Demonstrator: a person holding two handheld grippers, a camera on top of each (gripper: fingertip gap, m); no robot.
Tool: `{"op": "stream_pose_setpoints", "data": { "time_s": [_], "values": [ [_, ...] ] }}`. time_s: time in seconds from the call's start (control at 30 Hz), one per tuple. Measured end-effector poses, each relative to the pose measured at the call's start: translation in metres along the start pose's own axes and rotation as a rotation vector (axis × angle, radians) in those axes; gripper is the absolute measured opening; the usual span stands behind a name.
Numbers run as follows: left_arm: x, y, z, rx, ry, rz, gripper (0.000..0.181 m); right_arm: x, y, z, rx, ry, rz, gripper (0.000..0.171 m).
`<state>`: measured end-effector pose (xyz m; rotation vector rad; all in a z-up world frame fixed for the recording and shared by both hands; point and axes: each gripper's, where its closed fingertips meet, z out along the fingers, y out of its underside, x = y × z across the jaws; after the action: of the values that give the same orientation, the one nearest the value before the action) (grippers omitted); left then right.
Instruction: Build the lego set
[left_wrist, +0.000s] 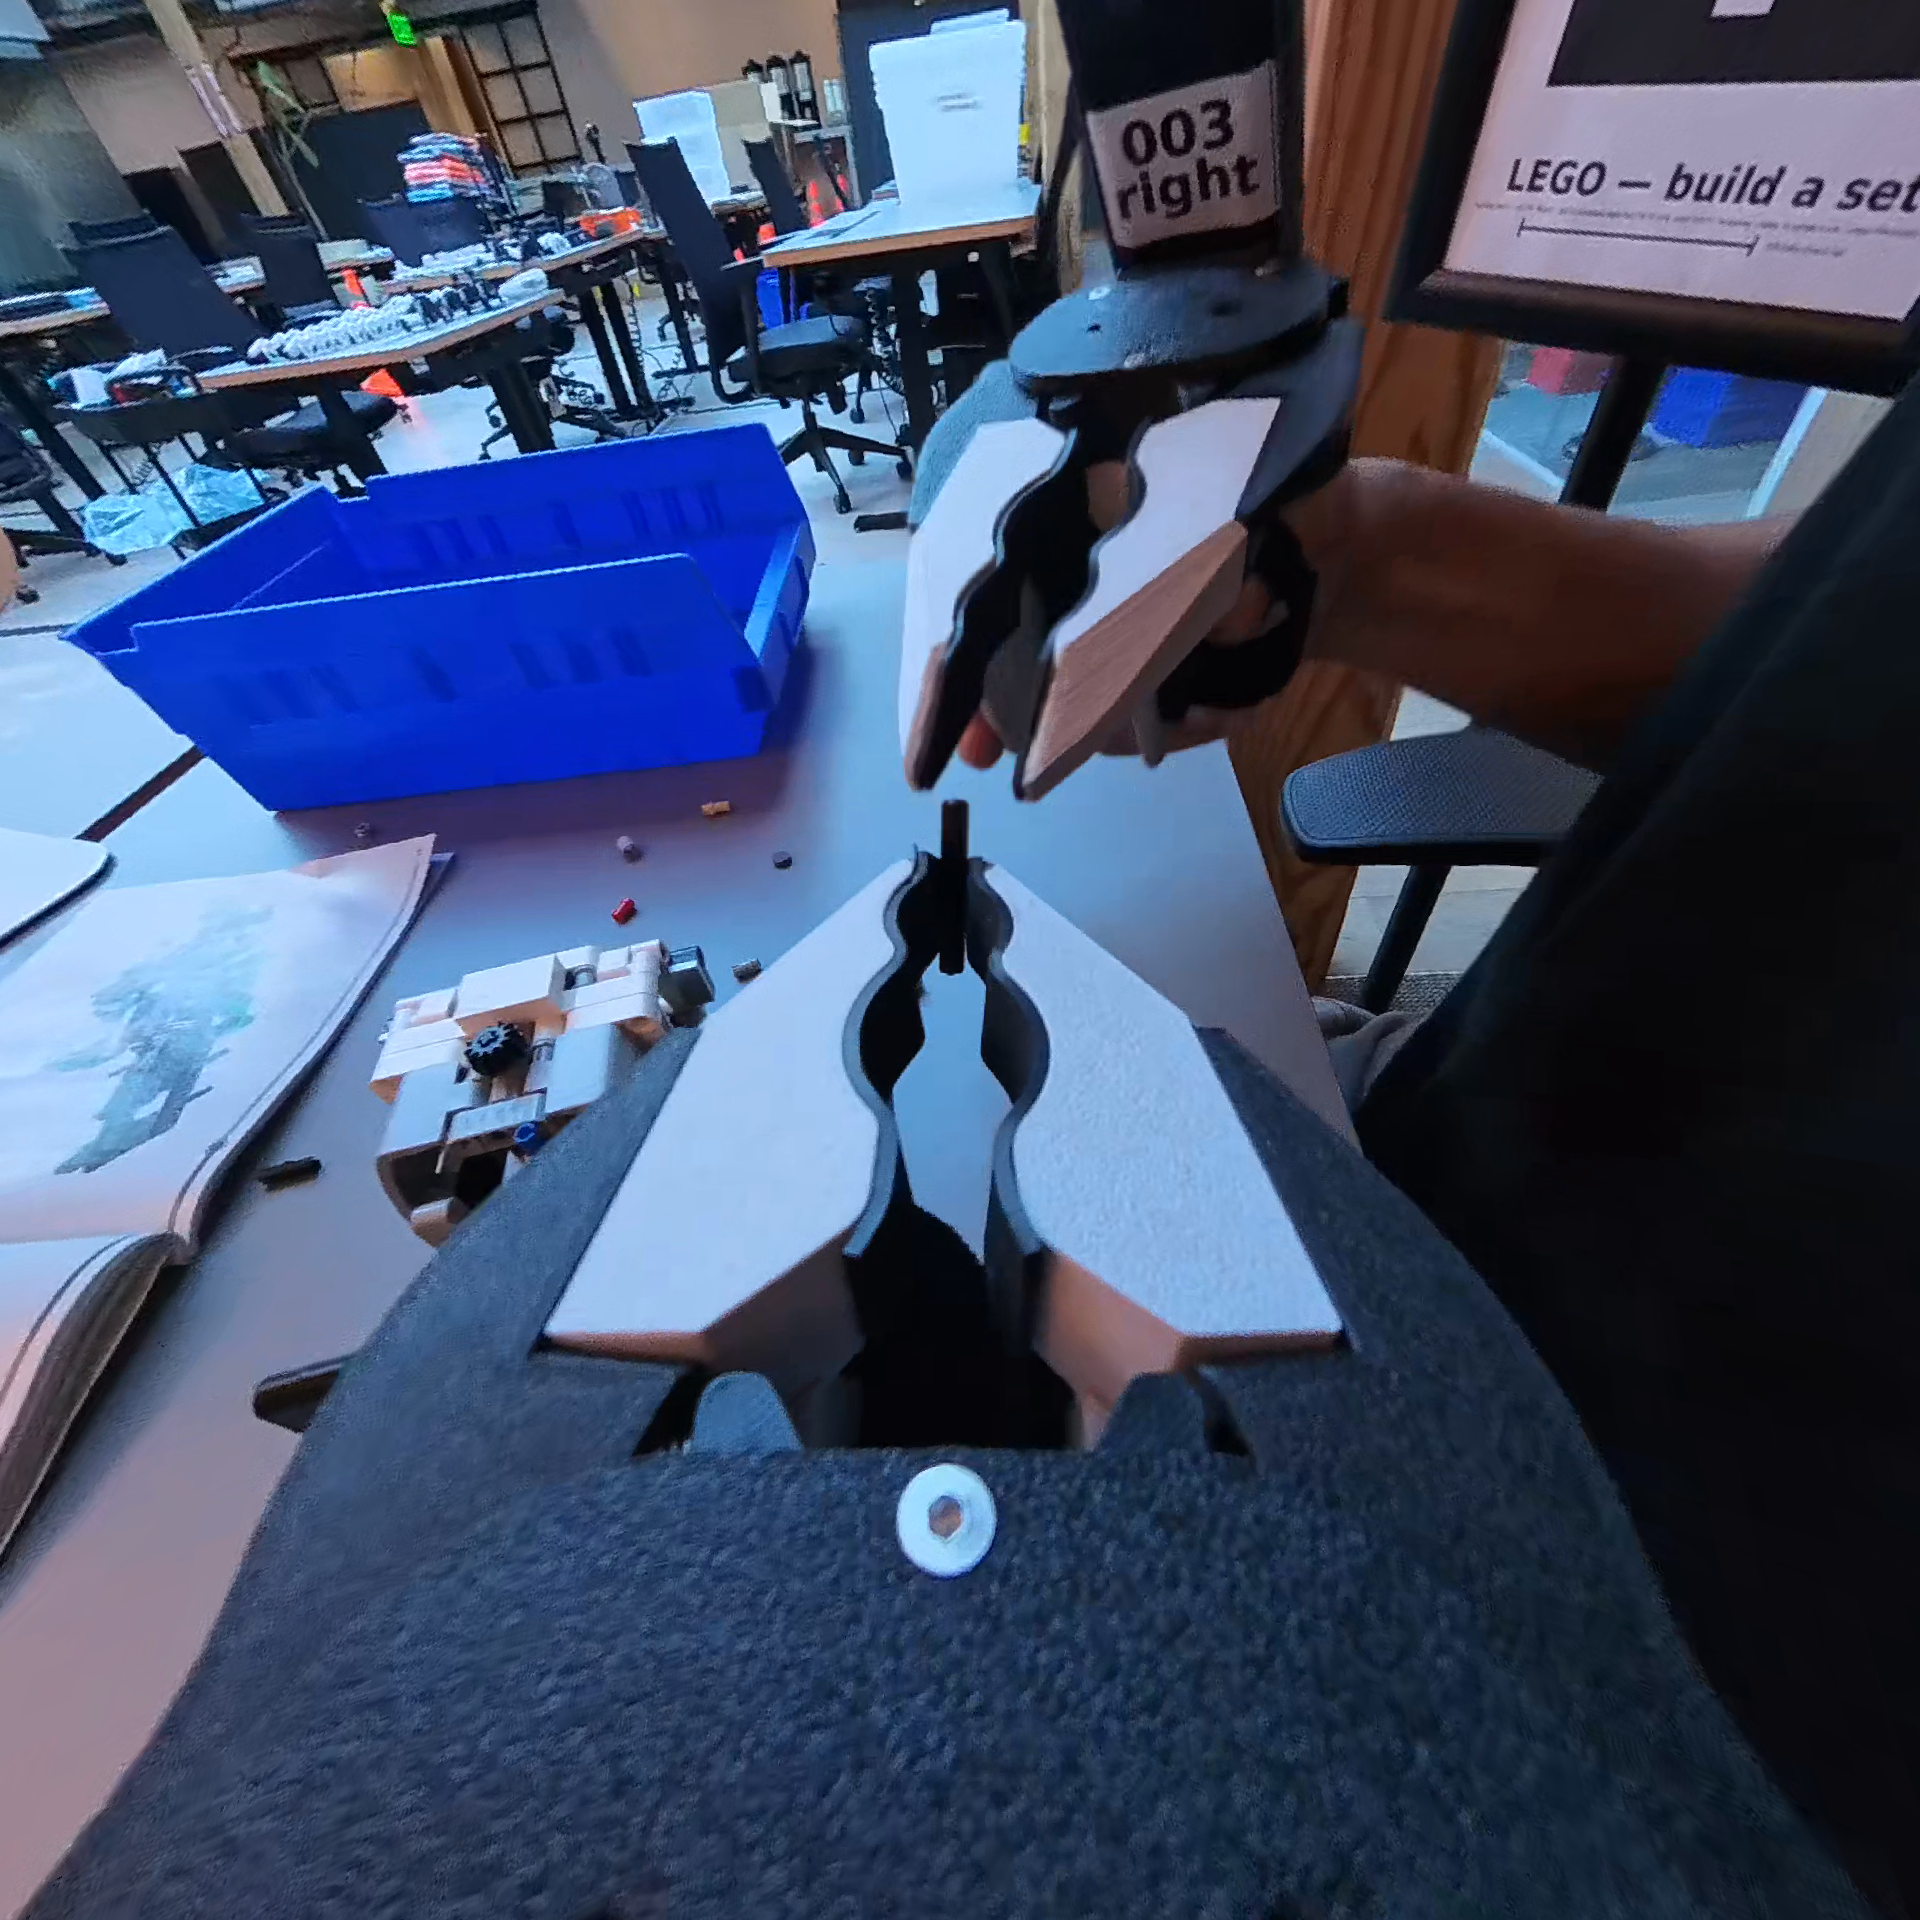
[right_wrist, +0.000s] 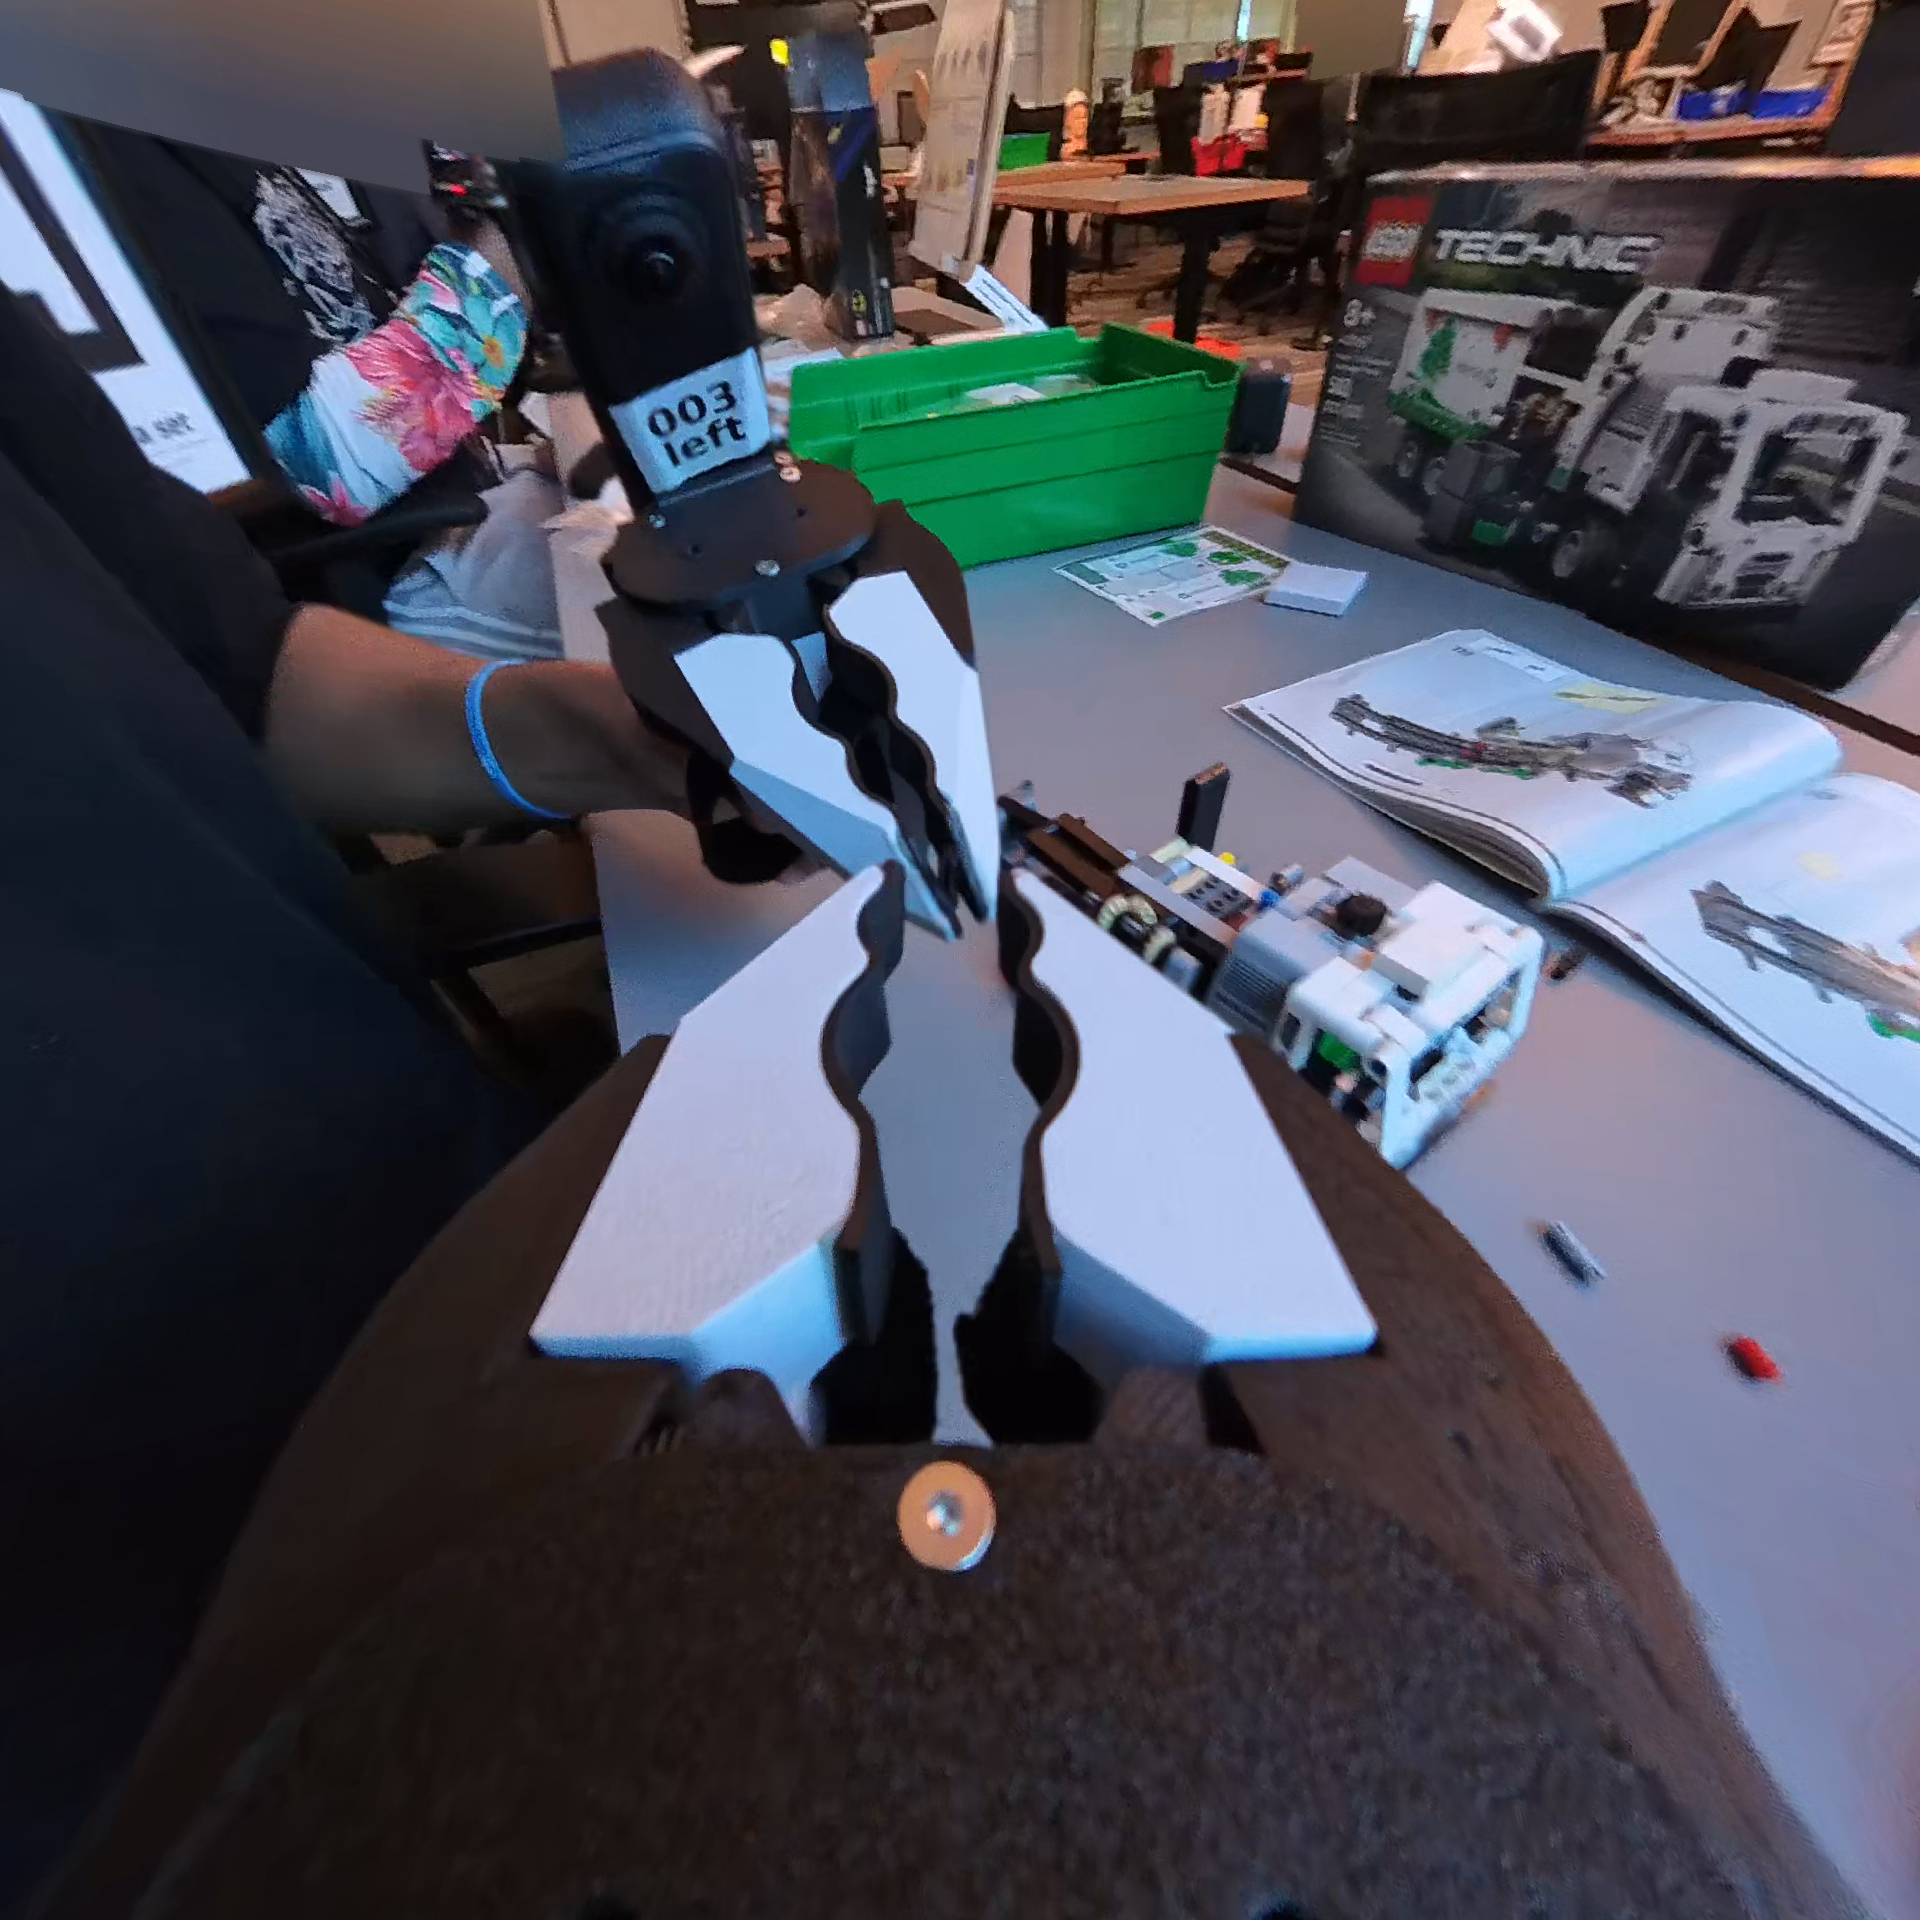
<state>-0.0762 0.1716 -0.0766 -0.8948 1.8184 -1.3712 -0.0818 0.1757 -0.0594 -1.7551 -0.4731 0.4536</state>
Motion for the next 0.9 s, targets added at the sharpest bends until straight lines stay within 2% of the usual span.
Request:
{"op": "stream_pose_setpoints", "data": {
  "time_s": [0.07, 0.2, 0.27, 0.4, 0.5, 0.63, 0.73, 0.8, 0.9],
  "values": [
    [-0.003, 0.003, 0.0, -0.005, 0.006, 0.023, 0.002, 0.01, 0.017, -0.014, -0.076, 0.055, 0.024, 0.017],
    [-0.005, 0.022, 0.006, -0.041, 0.029, 0.095, 0.002, 0.046, 0.092, -0.037, -0.363, 0.276, 0.055, 0.016],
    [0.001, 0.027, 0.008, -0.031, 0.061, 0.101, 0.002, 0.045, 0.107, -0.034, -0.417, 0.287, 0.046, 0.016],
    [0.009, 0.03, 0.006, -0.016, 0.091, 0.121, 0.002, 0.066, 0.117, -0.043, -0.439, 0.396, 0.009, 0.01],
    [0.009, 0.029, 0.0, 0.013, 0.073, 0.128, 0.002, 0.07, 0.12, -0.034, -0.434, 0.344, 0.089, 0.015],
    [0.01, 0.037, -0.007, 0.003, 0.079, 0.085, 0.002, 0.072, 0.125, -0.022, -0.488, 0.299, 0.045, 0.014],
    [0.01, 0.042, -0.006, -0.023, 0.061, 0.128, 0.002, 0.074, 0.133, -0.018, -0.542, 0.282, 0.043, 0.014],
    [0.007, 0.046, -0.004, -0.048, 0.035, 0.16, 0.002, 0.072, 0.133, -0.015, -0.547, 0.269, 0.027, 0.007],
    [0.0, 0.056, -0.001, -0.117, -0.026, 0.206, 0.002, 0.074, 0.13, -0.017, -0.579, 0.278, -0.053, 0.006]
  ]
}}
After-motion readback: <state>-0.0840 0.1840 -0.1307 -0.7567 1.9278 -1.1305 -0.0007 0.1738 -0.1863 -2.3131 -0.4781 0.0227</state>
